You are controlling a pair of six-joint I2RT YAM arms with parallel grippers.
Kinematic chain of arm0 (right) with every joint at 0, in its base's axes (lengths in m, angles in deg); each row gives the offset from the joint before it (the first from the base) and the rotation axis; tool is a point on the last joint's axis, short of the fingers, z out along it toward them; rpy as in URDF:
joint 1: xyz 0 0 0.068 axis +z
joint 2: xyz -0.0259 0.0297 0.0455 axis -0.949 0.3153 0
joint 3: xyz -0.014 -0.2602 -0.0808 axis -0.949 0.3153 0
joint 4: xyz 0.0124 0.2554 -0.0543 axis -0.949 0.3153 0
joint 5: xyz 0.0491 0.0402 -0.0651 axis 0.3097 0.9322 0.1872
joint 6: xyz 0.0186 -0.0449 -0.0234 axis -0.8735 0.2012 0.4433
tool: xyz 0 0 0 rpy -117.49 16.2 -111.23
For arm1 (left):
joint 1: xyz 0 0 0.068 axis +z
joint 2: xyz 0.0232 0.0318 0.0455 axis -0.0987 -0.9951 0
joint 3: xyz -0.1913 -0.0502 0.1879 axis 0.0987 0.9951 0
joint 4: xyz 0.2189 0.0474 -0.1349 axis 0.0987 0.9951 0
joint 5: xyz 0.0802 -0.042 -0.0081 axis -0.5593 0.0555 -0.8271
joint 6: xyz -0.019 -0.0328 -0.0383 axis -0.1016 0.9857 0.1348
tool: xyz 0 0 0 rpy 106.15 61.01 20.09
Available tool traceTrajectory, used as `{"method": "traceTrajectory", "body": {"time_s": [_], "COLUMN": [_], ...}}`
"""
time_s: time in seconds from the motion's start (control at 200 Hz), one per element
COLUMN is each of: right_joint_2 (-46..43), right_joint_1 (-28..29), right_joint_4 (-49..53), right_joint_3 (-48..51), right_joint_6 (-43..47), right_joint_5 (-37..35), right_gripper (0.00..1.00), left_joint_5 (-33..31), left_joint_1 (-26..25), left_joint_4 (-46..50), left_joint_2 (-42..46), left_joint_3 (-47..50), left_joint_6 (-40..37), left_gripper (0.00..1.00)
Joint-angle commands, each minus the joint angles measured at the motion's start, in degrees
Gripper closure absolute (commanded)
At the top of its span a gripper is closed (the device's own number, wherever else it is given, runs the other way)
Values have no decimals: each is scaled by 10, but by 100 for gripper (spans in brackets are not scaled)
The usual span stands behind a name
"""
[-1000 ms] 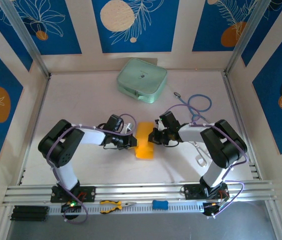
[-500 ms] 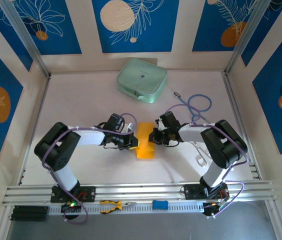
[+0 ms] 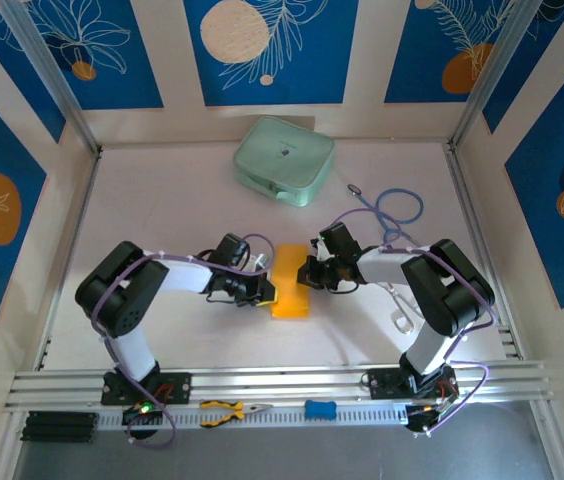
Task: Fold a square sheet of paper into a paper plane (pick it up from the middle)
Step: Fold the paper in half at the center of the table.
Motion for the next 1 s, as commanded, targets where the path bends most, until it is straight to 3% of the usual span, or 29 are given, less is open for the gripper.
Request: {"method": "traceTrajectory", "body": {"time_s": [0.0,0.235,0.52,0.995], "right_joint_2": [31,37,47,49], "right_joint_1": [-4,-2,-2,-1], "right_joint_4": [62,59,57,57], "right_joint_3": [13,-6,-14,-5], "right_joint_6": [10,37,43,41], "right_joint_5": [-38,-16,-9,-11], "right_gripper": [100,100,100,100], "left_joint_5": [-29,7,39,-3], "left_joint_1": [-4,-4,-15,-17], "left_joint_4": [78,53,12,50], "left_joint_2": [21,75,42,12], "left_joint_3": [18,-15,-16,55], "left_joint_6": [-20,13,33,-2], "left_gripper": [100,100,100,100]}}
